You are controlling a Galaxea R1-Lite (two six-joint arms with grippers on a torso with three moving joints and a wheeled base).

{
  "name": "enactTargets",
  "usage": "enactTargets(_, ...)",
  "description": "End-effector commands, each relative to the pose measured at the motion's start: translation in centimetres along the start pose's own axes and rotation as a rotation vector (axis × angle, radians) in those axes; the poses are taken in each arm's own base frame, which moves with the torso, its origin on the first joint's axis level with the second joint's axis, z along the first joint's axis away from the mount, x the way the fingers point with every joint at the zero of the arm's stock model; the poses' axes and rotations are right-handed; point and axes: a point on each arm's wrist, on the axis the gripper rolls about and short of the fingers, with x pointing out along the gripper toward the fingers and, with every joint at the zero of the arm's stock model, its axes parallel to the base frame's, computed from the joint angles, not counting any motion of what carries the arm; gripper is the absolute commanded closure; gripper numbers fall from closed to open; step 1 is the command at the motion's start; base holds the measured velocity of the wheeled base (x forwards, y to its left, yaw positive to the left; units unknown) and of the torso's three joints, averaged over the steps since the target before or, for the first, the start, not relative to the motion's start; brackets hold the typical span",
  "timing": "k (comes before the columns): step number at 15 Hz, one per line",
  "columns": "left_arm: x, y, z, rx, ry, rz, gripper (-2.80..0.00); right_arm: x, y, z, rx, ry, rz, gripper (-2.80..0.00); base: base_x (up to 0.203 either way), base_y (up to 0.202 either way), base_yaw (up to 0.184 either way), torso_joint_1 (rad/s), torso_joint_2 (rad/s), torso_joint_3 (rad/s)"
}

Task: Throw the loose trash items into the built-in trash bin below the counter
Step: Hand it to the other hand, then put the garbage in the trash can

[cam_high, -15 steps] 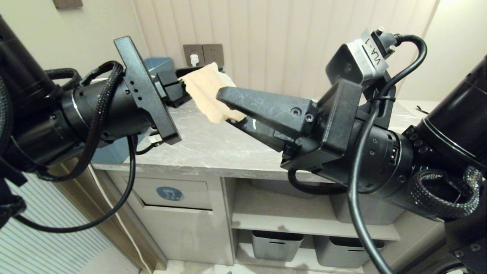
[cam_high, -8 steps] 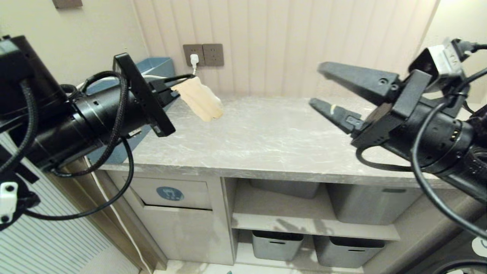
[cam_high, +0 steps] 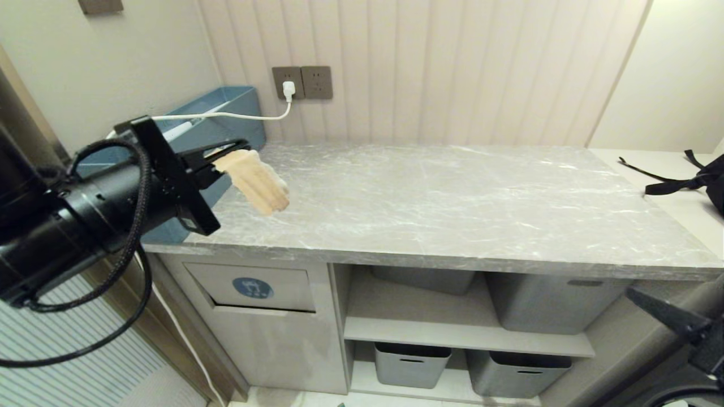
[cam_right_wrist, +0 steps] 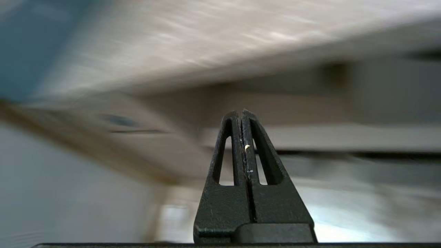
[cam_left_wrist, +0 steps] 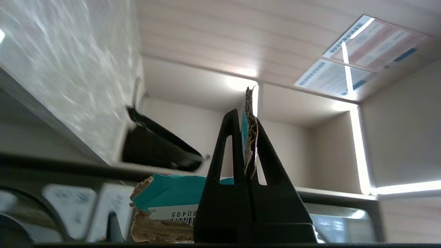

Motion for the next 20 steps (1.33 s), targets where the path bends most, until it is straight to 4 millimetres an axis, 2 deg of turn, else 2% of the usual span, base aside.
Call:
enactTargets(1,-1.2,0.1,1.0,0.065,-0.059,-0.003,0.0,-3.4,-1.5,-1.9,-0.151,-0.035,-0.156,0.0,0.0,0.0,0.0,0.0,0.0,0.0)
enactTargets(3,-1.8,0.3,1.9,0.092,-0.108,0.005,0.0,-6.0,-2.1,-4.5,-0.218,0.032,-0.253,0.0,0.0,0.0,0.0,0.0,0.0,0.0)
enactTargets(5,-2.7,0.7,2.2,0.138,-0.129,0.021,0.0,-8.5,-2.4,-7.4,-0.246,0.211,-0.327,0.0,0.0,0.0,0.0,0.0,0.0,0.0)
enactTargets(6,-3.0,1.2,2.2,0.187,-0.13,0.042,0.0,-9.3,-2.5,-8.1,-0.273,0.26,-0.353,0.0,0.0,0.0,0.0,0.0,0.0,0.0)
enactTargets(8,-4.3,3.1,2.1,0.368,-0.124,0.12,0.0,-10.2,-2.2,-8.2,-0.345,0.205,-0.355,0.0,0.0,0.0,0.0,0.0,0.0,0.0)
enactTargets(10,-6.8,5.0,1.7,0.599,-0.092,0.191,0.0,-11.1,-2.3,-8.9,-0.459,0.129,-0.322,0.0,0.0,0.0,0.0,0.0,0.0,0.0)
enactTargets(13,-10.3,7.9,1.2,0.85,-0.023,0.292,0.0,-12.6,-2.3,-9.8,-0.552,-0.06,-0.261,0.0,0.0,0.0,0.0,0.0,0.0,0.0)
enactTargets(15,-11.3,9.6,1.2,0.927,0.014,0.36,0.0,-12.6,-2.4,-9.9,-0.503,-0.081,-0.283,0.0,0.0,0.0,0.0,0.0,0.0,0.0)
enactTargets(18,-11.6,12.3,2.3,0.908,0.027,0.528,0.0,-12.6,-2.4,-9.9,-0.479,-0.086,-0.292,0.0,0.0,0.0,0.0,0.0,0.0,0.0)
enactTargets(20,-11.1,13.6,3.1,0.89,0.036,0.616,0.0,-12.6,-2.4,-9.9,-0.476,-0.085,-0.291,0.0,0.0,0.0,0.0,0.0,0.0,0.0)
